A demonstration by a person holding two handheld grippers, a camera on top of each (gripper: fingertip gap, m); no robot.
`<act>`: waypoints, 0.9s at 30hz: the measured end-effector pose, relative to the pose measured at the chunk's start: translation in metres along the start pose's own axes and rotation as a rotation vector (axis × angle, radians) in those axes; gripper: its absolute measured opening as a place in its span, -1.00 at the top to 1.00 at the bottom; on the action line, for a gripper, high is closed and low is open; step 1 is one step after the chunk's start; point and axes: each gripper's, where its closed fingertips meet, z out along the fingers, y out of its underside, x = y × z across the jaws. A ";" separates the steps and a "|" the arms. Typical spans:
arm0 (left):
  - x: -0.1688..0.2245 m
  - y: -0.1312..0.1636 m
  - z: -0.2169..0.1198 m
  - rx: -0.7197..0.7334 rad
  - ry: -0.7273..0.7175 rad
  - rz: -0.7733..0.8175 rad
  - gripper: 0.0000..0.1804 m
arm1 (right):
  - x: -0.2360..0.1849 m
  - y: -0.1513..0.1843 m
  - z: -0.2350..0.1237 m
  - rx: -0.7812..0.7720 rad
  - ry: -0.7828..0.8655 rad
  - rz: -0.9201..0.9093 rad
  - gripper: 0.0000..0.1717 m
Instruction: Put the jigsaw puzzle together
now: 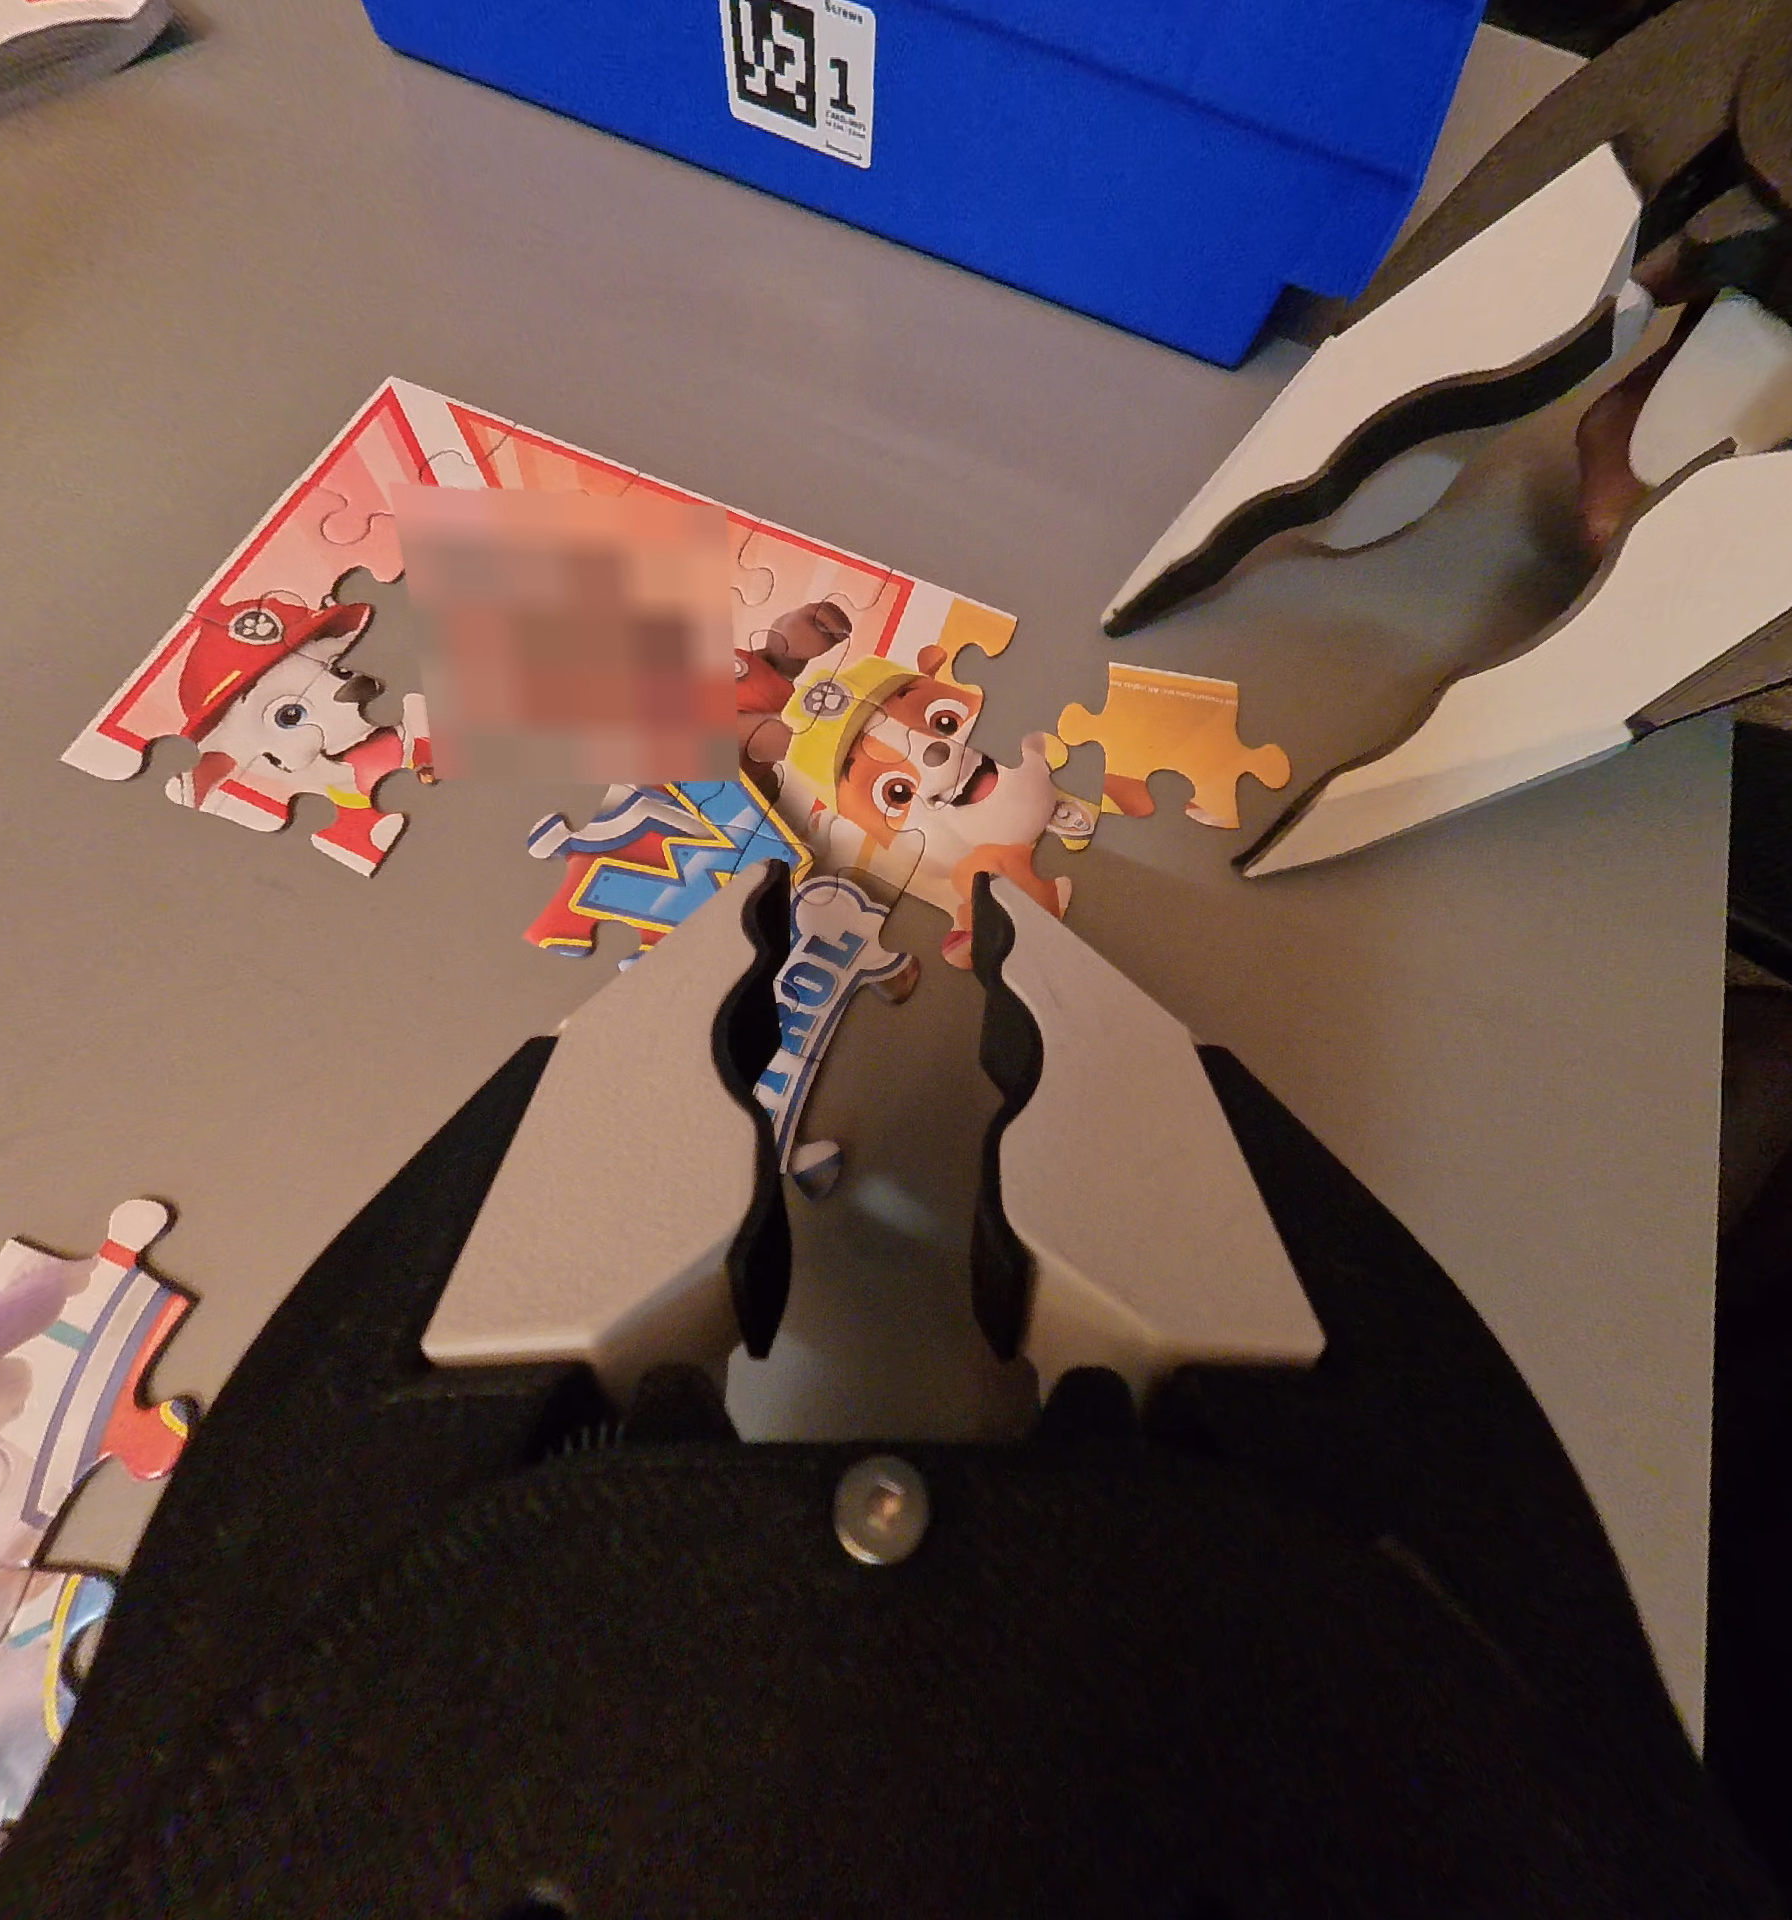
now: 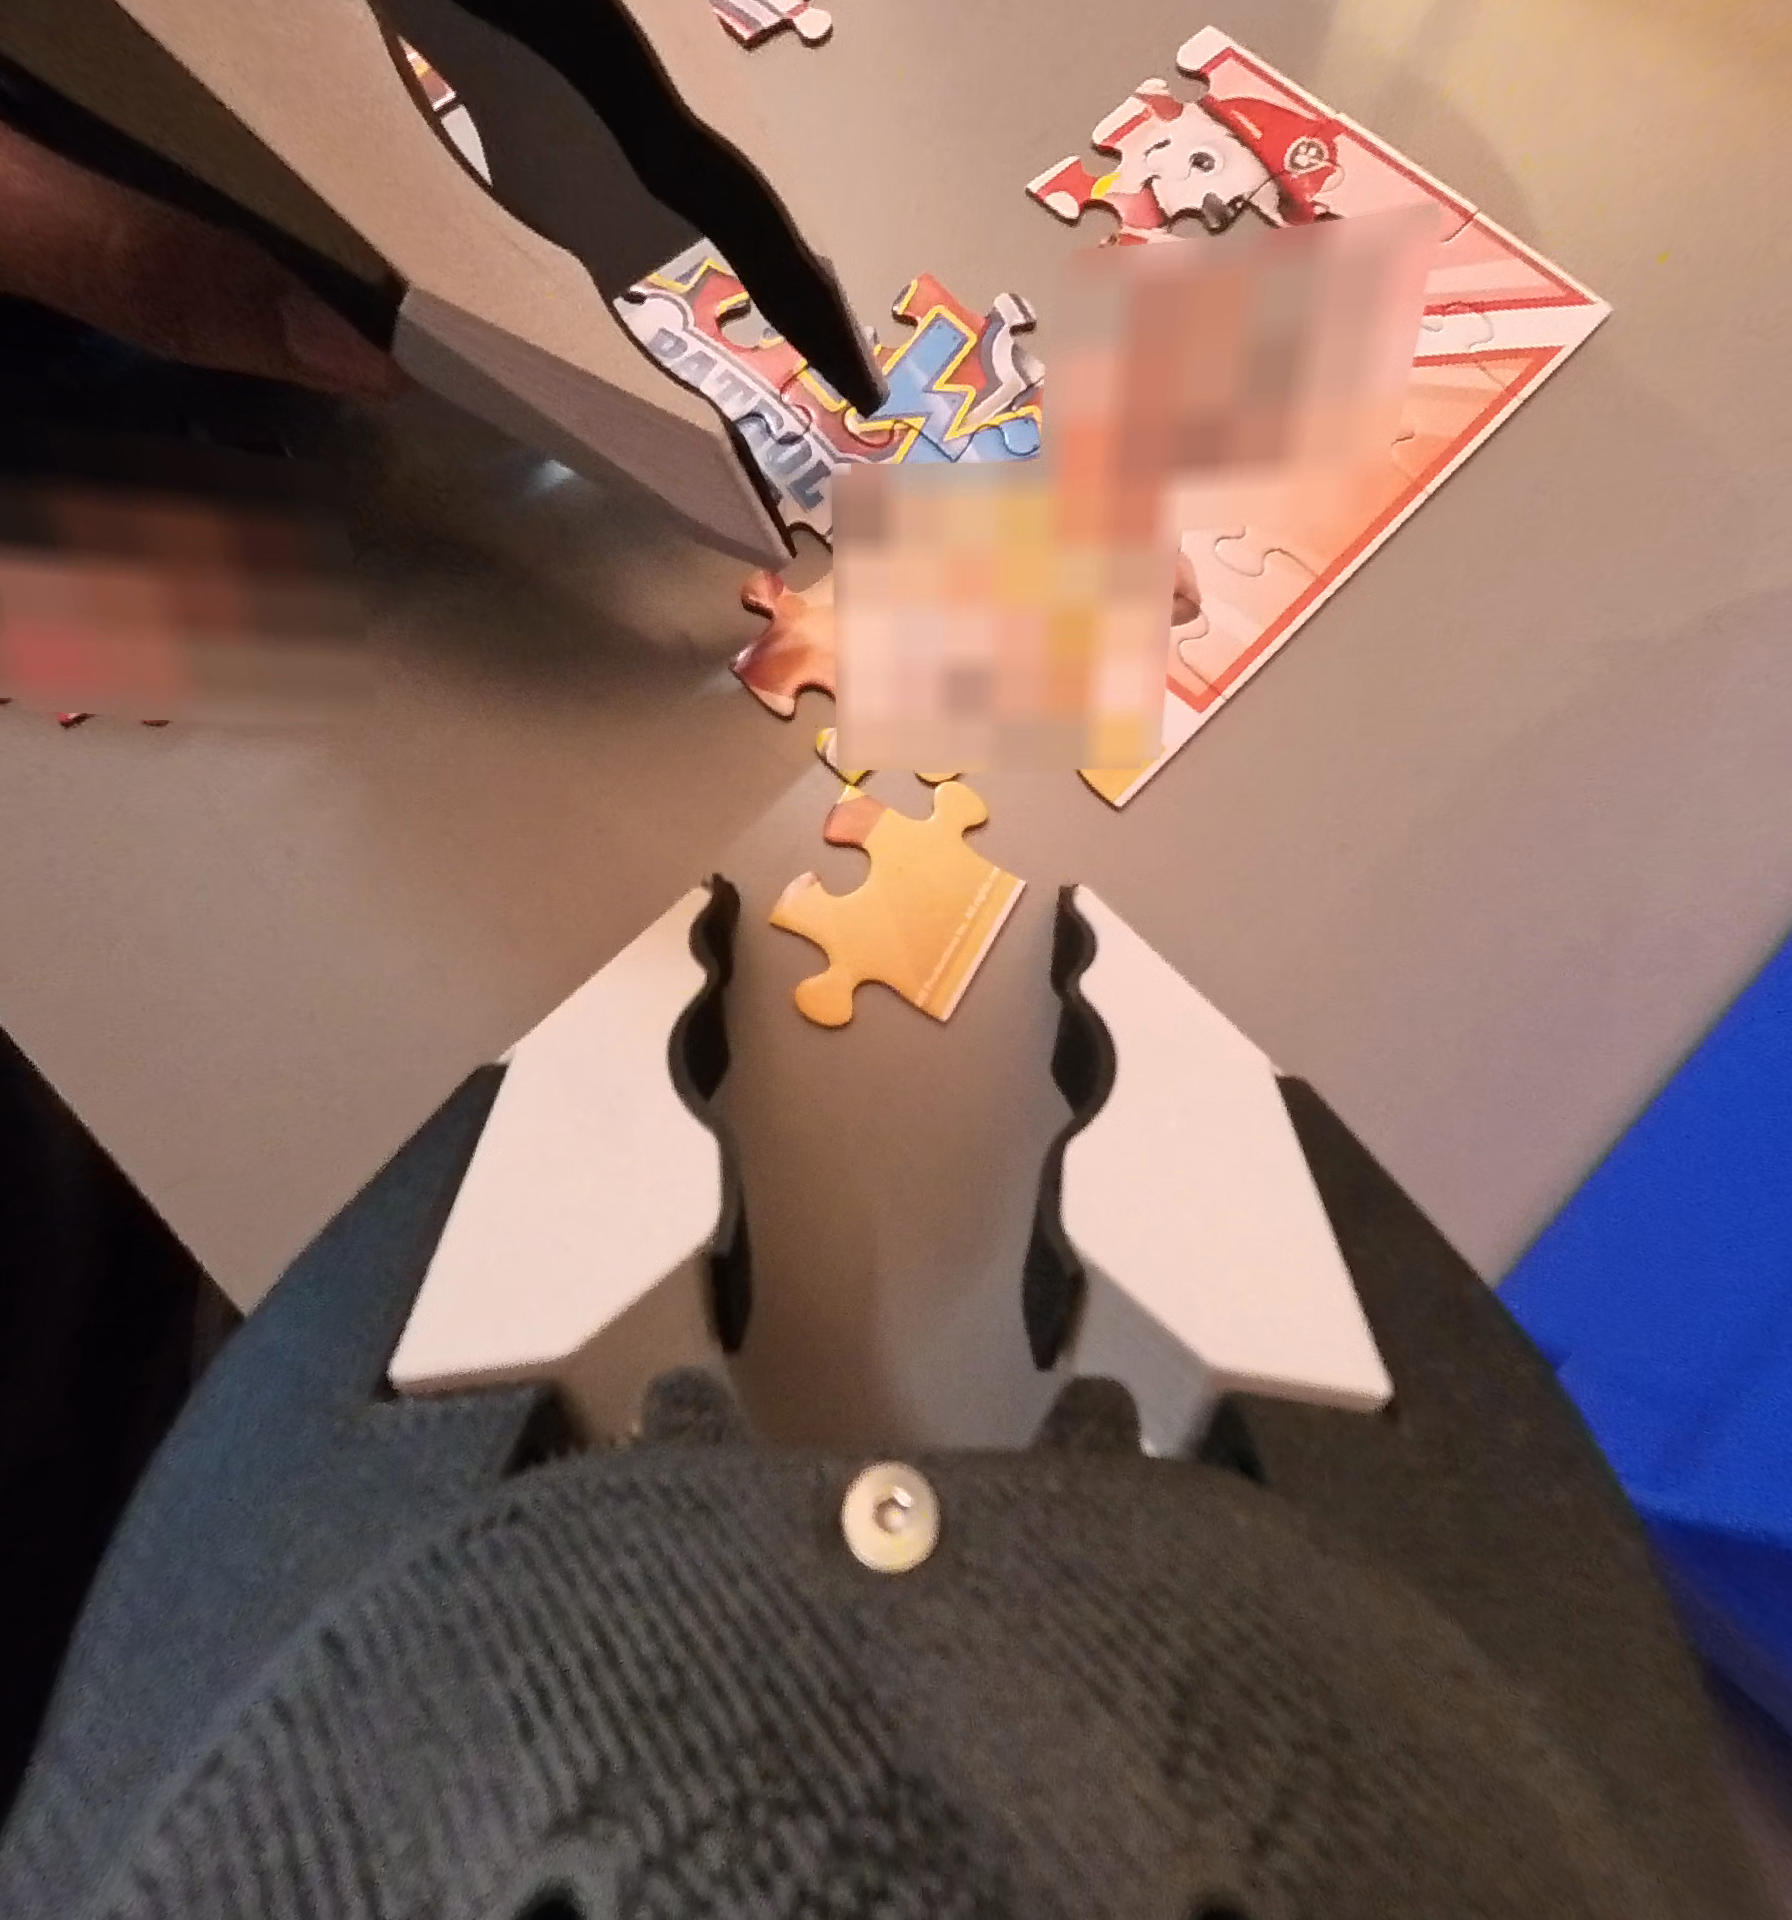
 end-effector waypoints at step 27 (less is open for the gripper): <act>0.000 0.001 0.001 -0.006 0.003 0.002 0.64 | 0.006 0.003 -0.008 0.034 -0.009 0.096 0.51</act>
